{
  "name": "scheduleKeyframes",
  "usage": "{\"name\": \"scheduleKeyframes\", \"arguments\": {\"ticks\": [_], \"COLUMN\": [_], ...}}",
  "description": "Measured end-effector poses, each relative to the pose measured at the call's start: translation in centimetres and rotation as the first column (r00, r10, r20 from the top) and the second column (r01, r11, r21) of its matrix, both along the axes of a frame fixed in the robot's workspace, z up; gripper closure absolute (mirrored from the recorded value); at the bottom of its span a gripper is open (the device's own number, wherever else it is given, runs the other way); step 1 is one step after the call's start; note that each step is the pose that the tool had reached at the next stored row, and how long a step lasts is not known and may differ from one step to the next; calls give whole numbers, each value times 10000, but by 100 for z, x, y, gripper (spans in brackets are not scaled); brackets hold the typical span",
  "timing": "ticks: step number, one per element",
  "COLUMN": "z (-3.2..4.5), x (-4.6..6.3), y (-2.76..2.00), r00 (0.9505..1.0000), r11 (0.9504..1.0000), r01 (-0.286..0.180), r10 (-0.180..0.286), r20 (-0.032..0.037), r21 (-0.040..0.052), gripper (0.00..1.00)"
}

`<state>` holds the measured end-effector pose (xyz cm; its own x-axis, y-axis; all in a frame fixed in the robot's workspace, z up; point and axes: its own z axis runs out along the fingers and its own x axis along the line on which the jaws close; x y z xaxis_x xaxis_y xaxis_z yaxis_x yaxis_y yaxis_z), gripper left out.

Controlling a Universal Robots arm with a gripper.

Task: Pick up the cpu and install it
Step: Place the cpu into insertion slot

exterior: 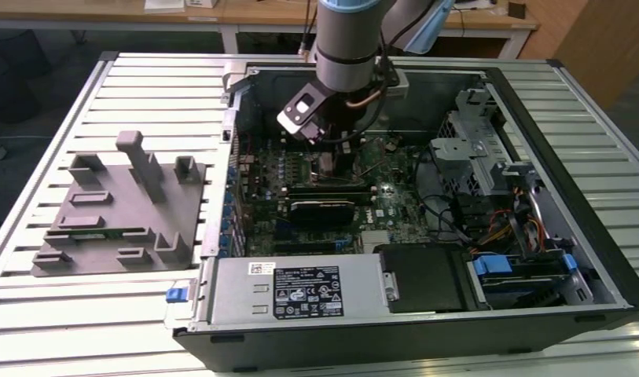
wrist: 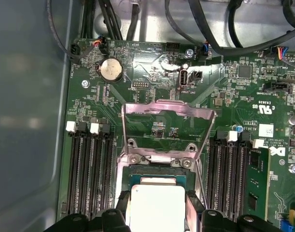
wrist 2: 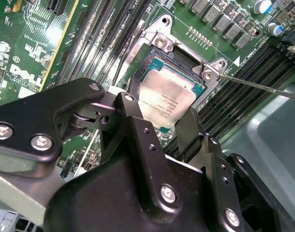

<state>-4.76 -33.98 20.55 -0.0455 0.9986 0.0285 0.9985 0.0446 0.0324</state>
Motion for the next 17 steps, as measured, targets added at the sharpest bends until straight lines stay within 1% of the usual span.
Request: {"name": "scheduleKeyframes", "arguments": {"ticks": [8,17], "z": [-58,-116], "x": [0,0], "y": [0,0], "r00": [9998,9996], "r11": [9998,9996], "r01": [204,283], "r10": [-204,-283], "r20": [0,0], "r21": [1,0], "gripper": [46,46]}}
